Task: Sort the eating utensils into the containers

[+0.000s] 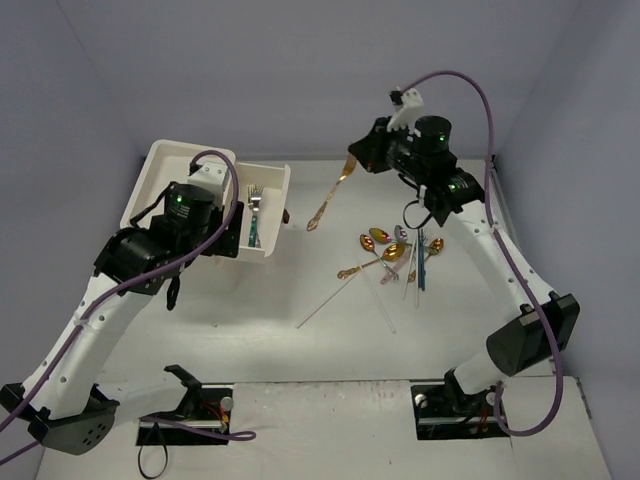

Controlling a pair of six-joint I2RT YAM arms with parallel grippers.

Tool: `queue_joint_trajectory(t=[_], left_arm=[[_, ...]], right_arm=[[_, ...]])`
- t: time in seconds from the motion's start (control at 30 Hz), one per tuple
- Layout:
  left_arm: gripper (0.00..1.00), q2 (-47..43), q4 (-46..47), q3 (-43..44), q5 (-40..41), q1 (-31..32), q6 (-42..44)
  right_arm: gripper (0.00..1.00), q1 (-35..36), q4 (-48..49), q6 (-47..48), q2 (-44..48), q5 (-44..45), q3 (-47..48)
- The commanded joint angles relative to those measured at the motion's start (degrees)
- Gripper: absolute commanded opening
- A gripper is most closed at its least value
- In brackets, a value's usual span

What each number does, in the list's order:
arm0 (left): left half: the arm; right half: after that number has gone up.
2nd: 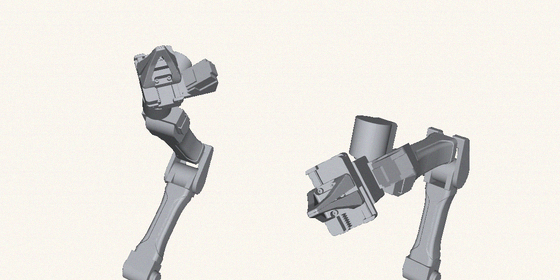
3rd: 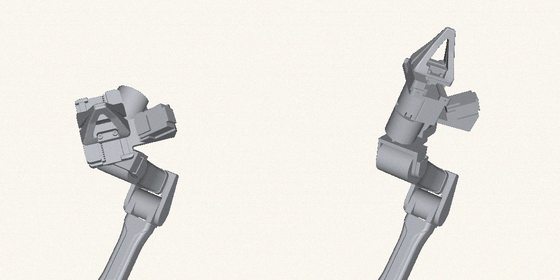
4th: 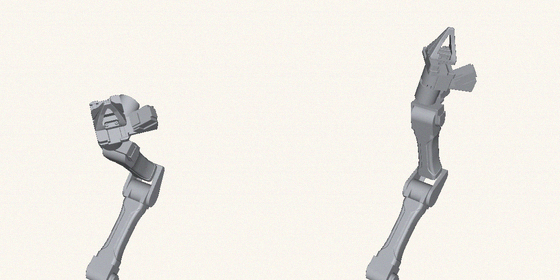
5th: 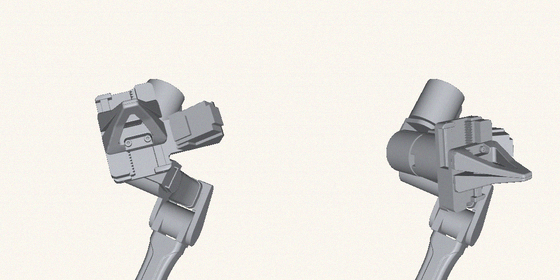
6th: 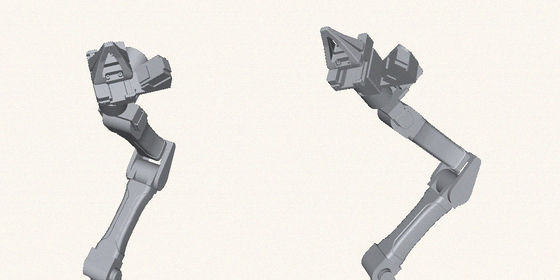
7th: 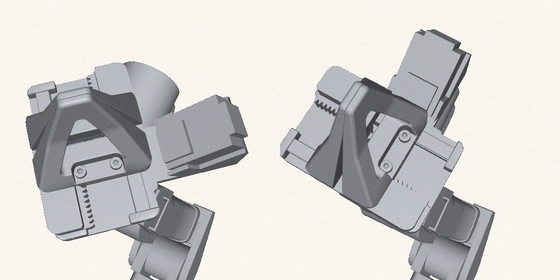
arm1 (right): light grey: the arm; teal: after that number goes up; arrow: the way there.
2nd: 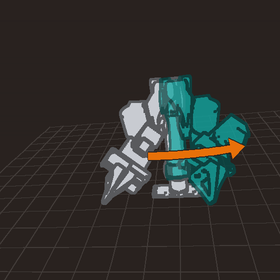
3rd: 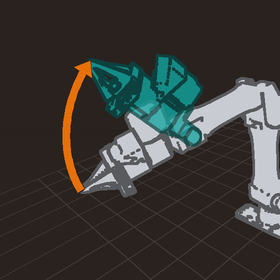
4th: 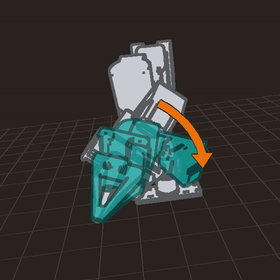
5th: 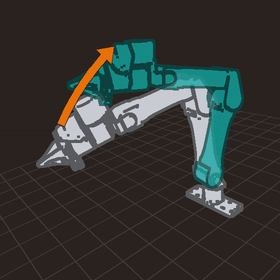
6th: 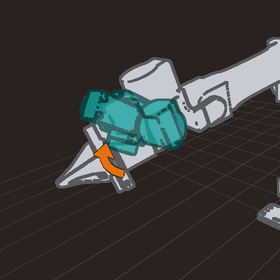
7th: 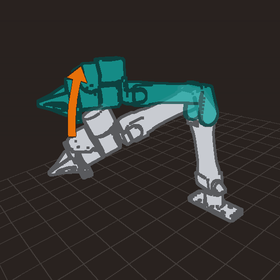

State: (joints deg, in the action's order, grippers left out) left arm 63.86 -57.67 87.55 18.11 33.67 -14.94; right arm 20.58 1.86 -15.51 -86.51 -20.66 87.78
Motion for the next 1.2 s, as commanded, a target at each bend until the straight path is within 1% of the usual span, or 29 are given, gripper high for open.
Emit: queue_joint_trajectory(t=[0.0,0.1,0.27,0.33,0.47,0.53,0.6,0.63,0.7,0.73,0.77,0.83,0.87,0.97,1.07,1.13,1.17], left_arm=[[0.77,-2.98,1.45,2.47,1.05,-0.36,0.79],[0.77,-4.34,1.40,2.15,0.59,-0.36,0.37],[0.77,-5.78,1.40,1.21,0.17,-0.36,0.24],[0.77,-5.97,1.23,1.03,0.01,-0.36,-0.04],[0.77,-6.37,0.90,0.80,-0.33,-0.36,-0.50],[0.77,-6.46,0.81,0.46,-0.43,-0.36,-0.69],[0.77,-6.64,0.80,0.26,-0.53,-0.36,-0.79],[0.77,-6.64,0.80,0.17,-0.53,-0.36,-0.79],[0.77,-6.64,0.89,-0.01,-0.35,-0.45,-0.79],[0.77,-6.62,0.89,-0.09,-0.35,-0.44,-0.79],[0.77,-6.42,0.89,-0.09,-0.35,-0.37,-0.79],[0.77,-6.11,0.89,0.00,-0.44,-0.36,-0.79],[0.77,-6.03,0.89,0.08,-0.52,-0.36,-0.87],[0.77,-5.62,1.01,0.20,-0.96,-0.36,-0.99],[0.77,-5.32,1.07,0.26,-1.23,-0.36,-1.05],[0.77,-5.25,1.14,0.18,-1.52,-0.36,-1.05],[0.77,-5.05,1.22,0.11,-1.70,-0.36,-0.93]], right_arm=[[0.00,6.44,3.61,-1.74,-6.52,-4.36,11.23],[0.00,10.10,3.68,-2.69,-12.84,-5.73,18.10],[0.00,12.90,3.59,-3.75,-21.47,-7.10,28.42],[0.00,13.81,3.59,-3.97,-25.78,-7.83,30.87],[0.00,14.98,3.59,-4.70,-31.54,-8.15,35.58],[0.08,15.59,3.51,-4.63,-33.25,-7.92,36.52],[0.26,15.64,3.51,-4.45,-33.46,-6.10,36.16],[0.27,15.55,3.51,-4.19,-33.21,-6.06,36.15],[0.35,14.90,3.51,-3.74,-31.92,-3.29,33.71],[0.36,14.42,3.51,-3.66,-31.25,-2.52,33.49],[0.44,13.61,3.51,-3.73,-30.11,-1.31,31.42],[0.50,11.87,3.51,-4.19,-27.63,0.71,28.01],[0.51,10.11,3.51,-4.51,-24.92,2.87,26.31],[0.55,6.40,3.16,-5.24,-17.91,9.52,16.86],[0.55,-0.46,1.91,-6.67,-10.17,18.31,4.19],[0.55,-4.08,0.27,-8.14,-5.01,22.77,-5.72],[0.55,-7.28,-0.25,-8.76,-3.21,24.19,-9.55]])
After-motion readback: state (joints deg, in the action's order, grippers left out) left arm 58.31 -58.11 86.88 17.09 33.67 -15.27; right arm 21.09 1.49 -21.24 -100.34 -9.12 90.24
